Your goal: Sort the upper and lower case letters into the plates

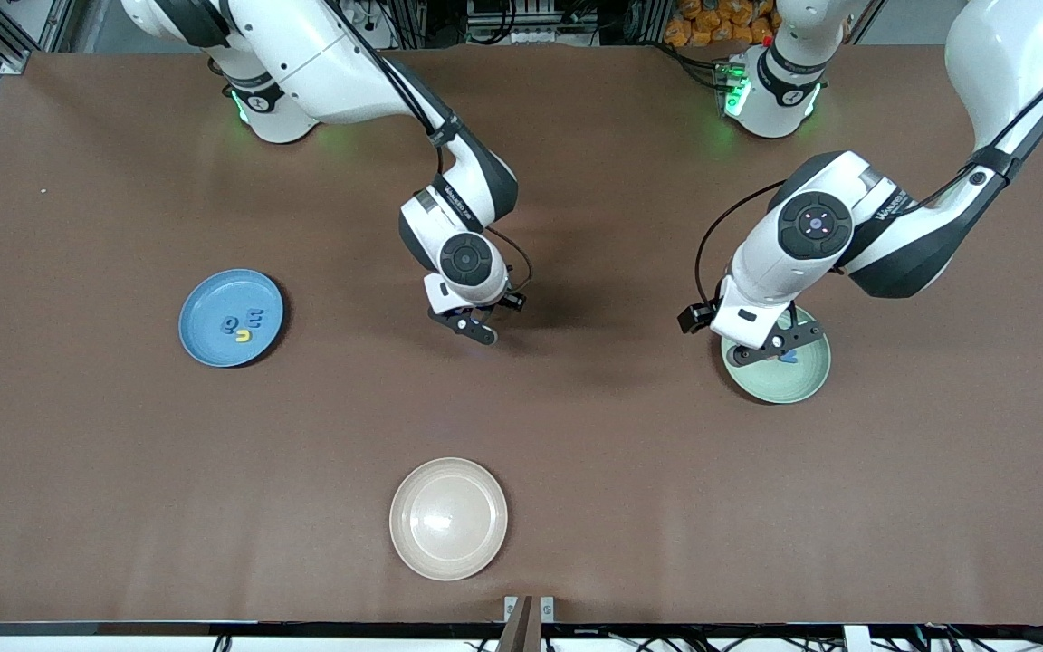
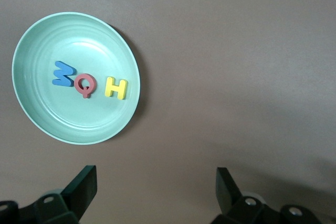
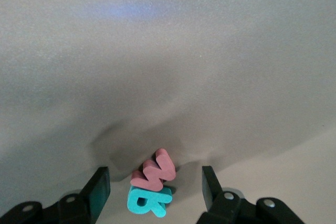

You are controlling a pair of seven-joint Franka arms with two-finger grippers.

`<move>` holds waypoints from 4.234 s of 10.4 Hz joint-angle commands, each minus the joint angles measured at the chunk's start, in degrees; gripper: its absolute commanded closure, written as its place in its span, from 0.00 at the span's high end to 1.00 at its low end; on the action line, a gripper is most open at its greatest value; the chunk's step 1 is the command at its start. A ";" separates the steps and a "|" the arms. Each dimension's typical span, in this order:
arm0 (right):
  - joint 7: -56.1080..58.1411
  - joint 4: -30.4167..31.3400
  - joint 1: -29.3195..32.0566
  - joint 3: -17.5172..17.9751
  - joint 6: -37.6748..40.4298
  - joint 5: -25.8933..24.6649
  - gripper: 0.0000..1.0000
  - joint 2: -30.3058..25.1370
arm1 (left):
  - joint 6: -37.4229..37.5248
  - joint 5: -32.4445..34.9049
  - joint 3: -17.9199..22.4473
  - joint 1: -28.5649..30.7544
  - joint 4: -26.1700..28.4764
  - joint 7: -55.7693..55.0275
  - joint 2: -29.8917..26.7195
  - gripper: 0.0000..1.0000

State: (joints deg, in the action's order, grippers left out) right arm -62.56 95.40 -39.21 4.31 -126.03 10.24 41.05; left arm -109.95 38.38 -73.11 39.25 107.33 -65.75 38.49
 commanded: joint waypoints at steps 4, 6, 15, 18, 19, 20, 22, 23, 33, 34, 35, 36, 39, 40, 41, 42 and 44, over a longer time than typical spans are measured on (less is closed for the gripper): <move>0.59 1.89 0.01 -0.26 0.17 -0.30 0.63 -1.59 | 0.97 -1.20 -0.10 -0.49 -0.37 -1.31 -0.43 1.00; 1.21 1.89 0.18 -0.26 0.17 -0.30 0.53 -1.59 | 0.97 -1.20 -0.10 -0.49 -0.37 -1.40 -0.43 1.00; 1.21 1.46 0.36 -0.26 1.83 -0.30 0.22 -1.59 | 0.88 -1.73 -0.10 -1.18 -1.24 -2.54 -0.26 1.00; 1.38 1.36 0.27 -0.35 2.11 -0.30 0.21 -1.59 | 0.97 -3.40 0.51 -4.26 -2.21 -5.87 -0.26 1.00; 1.38 1.28 0.27 -0.35 1.85 -0.30 0.22 -1.50 | 0.97 -3.40 0.77 -4.35 -2.30 -5.71 -0.26 1.00; 1.47 1.36 0.27 -0.35 1.58 -0.30 0.25 -1.41 | 0.97 -3.40 0.78 -4.18 -2.30 -5.45 -0.26 1.00; 2.26 1.45 0.36 -0.35 1.49 -0.39 0.50 -1.41 | 0.97 -3.40 0.78 -4.18 -2.21 -5.36 -0.26 1.00; 2.35 1.54 0.36 -0.44 1.49 -0.39 0.51 -1.41 | 0.97 -3.40 0.78 -4.27 -2.21 -5.27 -0.26 1.00; 2.79 2.24 0.36 -0.44 1.58 -0.48 0.12 -1.32 | 0.97 -3.40 0.86 -4.00 -2.30 -4.83 -0.26 1.00; 2.88 2.24 0.45 -0.44 1.67 -0.48 0.11 -1.41 | 0.97 -3.40 0.86 -4.00 -2.30 -4.92 -0.26 1.00; 3.05 2.07 0.54 -0.53 2.28 -0.48 0.10 -1.58 | 0.97 -3.40 0.86 -4.00 -2.30 -4.92 -0.26 1.00; 3.49 1.63 1.32 -0.44 3.42 -0.39 0.10 -1.67 | 0.97 -3.40 0.86 -4.00 -2.30 -4.83 -0.26 1.00; 5.59 -2.75 3.69 -0.44 10.86 -0.13 0.10 -1.76 | 0.97 -3.40 0.86 -4.35 -2.21 -5.61 -0.26 1.00; 8.47 -3.90 5.79 -0.44 15.25 -0.04 0.10 -2.28 | 0.97 -3.40 0.86 -4.88 -2.21 -5.79 -0.26 1.00; 12.85 -4.26 8.25 -0.53 18.60 -0.04 0.10 -3.59 | 0.97 -3.40 0.86 -5.58 -2.21 -6.32 -0.17 1.00; 19.42 -4.00 12.53 -0.53 22.72 -0.13 0.10 -5.17 | 0.97 -3.66 1.04 -7.06 -2.30 -8.67 0.01 1.00; 33.22 -3.65 22.11 -0.70 29.50 -0.39 0.10 -6.94 | 0.71 -3.49 3.32 -10.14 -2.30 -11.50 0.01 1.00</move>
State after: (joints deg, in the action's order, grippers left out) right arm -37.61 90.41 -23.90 2.64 -100.12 10.03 36.19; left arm -109.93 35.90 -71.25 31.55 105.74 -75.14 38.74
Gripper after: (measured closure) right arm 0.731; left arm 0.000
